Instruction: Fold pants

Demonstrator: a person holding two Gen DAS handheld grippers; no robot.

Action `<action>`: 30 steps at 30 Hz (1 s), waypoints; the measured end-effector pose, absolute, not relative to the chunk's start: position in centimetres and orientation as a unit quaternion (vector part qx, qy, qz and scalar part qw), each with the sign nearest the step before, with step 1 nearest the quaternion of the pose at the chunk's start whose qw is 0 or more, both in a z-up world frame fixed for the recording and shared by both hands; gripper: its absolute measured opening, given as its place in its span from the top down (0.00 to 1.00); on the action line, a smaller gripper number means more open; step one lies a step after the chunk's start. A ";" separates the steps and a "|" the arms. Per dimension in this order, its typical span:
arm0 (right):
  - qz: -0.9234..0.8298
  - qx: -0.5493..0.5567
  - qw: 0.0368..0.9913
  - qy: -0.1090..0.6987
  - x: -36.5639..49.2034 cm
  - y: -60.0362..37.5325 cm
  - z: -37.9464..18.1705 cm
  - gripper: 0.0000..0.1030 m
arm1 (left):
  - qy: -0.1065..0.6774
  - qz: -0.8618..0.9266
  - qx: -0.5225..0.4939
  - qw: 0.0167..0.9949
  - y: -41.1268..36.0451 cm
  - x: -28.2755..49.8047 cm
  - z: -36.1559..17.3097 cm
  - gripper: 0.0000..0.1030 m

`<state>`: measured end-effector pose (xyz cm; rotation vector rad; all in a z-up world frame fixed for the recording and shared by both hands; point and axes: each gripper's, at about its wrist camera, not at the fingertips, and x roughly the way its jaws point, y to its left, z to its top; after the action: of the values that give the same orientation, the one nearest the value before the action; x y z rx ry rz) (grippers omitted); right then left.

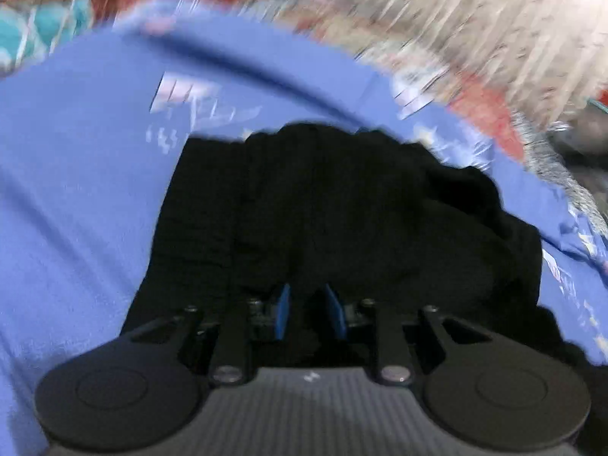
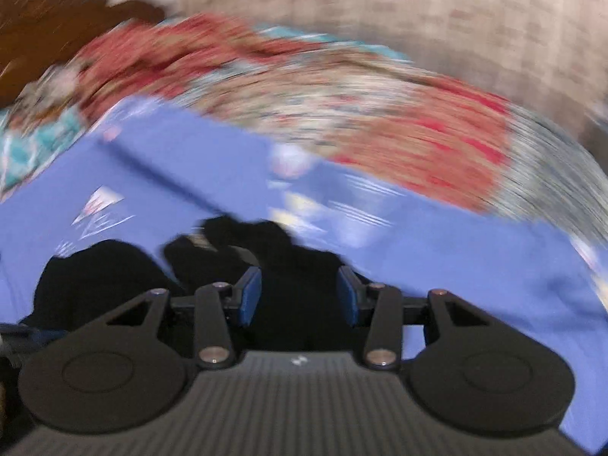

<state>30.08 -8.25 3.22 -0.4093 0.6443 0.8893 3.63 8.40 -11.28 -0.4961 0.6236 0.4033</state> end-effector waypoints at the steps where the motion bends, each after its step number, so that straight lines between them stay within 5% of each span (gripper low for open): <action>1: 0.432 -0.207 0.822 0.310 29.5 -5.9 2.4 0.54 | 0.295 0.195 -0.231 0.906 7.9 3.2 -11.5 0.78; 13: 0.392 -0.291 0.769 0.413 28.6 5.7 -8.2 0.22 | 0.265 0.181 -0.272 0.907 8.8 2.2 -11.8 0.77; 15: 0.399 -0.295 0.774 0.394 28.2 5.6 -8.2 0.36 | 0.262 0.178 -0.280 0.906 9.1 2.1 -11.9 0.77; 16: 0.400 -0.296 0.777 0.385 28.1 5.5 -8.0 0.95 | 0.262 0.178 -0.280 0.906 9.3 2.3 -11.8 0.77; 30: 0.219 -0.129 0.915 0.313 36.7 -6.2 1.7 0.97 | 0.263 0.180 -0.279 0.906 9.0 2.2 -11.9 0.77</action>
<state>36.66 -6.16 1.68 -0.2650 0.6436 0.4508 2.20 9.01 -11.87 -0.5758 0.5438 0.3714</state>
